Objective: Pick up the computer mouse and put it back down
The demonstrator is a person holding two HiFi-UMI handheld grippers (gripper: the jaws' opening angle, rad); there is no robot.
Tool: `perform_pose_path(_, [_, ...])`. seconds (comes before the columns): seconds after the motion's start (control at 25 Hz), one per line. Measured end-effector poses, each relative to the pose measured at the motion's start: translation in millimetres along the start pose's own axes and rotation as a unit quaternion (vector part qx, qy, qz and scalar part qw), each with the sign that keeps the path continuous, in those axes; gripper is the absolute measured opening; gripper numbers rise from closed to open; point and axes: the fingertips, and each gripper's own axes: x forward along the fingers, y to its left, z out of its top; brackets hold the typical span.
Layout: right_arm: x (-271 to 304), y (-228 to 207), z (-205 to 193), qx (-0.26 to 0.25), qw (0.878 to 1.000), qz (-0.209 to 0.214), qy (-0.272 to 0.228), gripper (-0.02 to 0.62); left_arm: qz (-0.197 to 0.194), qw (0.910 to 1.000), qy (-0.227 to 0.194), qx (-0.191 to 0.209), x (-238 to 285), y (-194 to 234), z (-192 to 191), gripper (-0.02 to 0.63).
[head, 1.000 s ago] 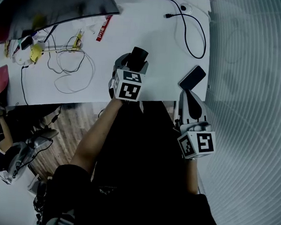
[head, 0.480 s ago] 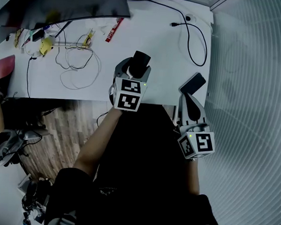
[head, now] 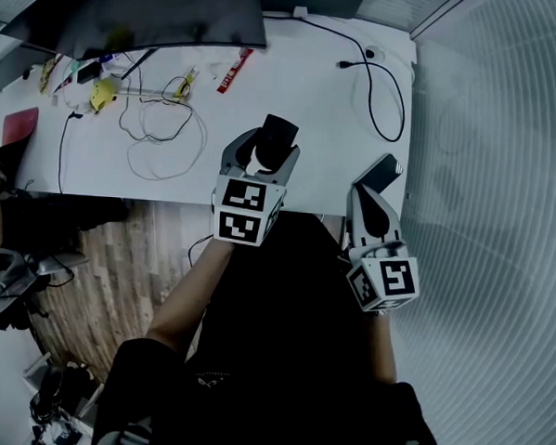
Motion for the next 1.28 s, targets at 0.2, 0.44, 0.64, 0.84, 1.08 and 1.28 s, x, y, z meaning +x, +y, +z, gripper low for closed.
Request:
perform_pose_path(0.2, [-1.8,10.1,7.7,-0.008,1.000,0.008,-0.009,0.000,0.008,0.9993,-0.036,0.005,-29.8,3.7,14.5,0.284])
perform_pose_path(0.44, [-5.3,19.8,15.2,-0.019,0.999,0.020,-0.020,0.000,0.012,0.9965,-0.082,0.010,-63.0,0.0,18.8,0.284])
perform_pose_path(0.64, [-8.1,24.7,22.5,-0.026,0.999,0.026,-0.029,0.000,0.011,0.9930,-0.116,0.015,-84.5,-8.2,19.8,0.284])
perform_pose_path(0.84, [-12.0,28.3,27.5,-0.033,0.998,0.029,-0.035,0.000,0.017,0.9885,-0.149,0.021,-101.3,-16.3,22.2,0.285])
perform_pose_path(1.08, [-20.3,28.9,29.0,-0.035,0.998,0.029,-0.042,0.000,0.014,0.9842,-0.174,0.030,-110.4,-26.5,24.6,0.285])
perform_pose_path(1.28, [-28.0,26.9,42.1,-0.037,0.997,0.021,-0.059,-0.002,0.012,0.9806,-0.192,0.039,-116.7,-29.5,38.1,0.285])
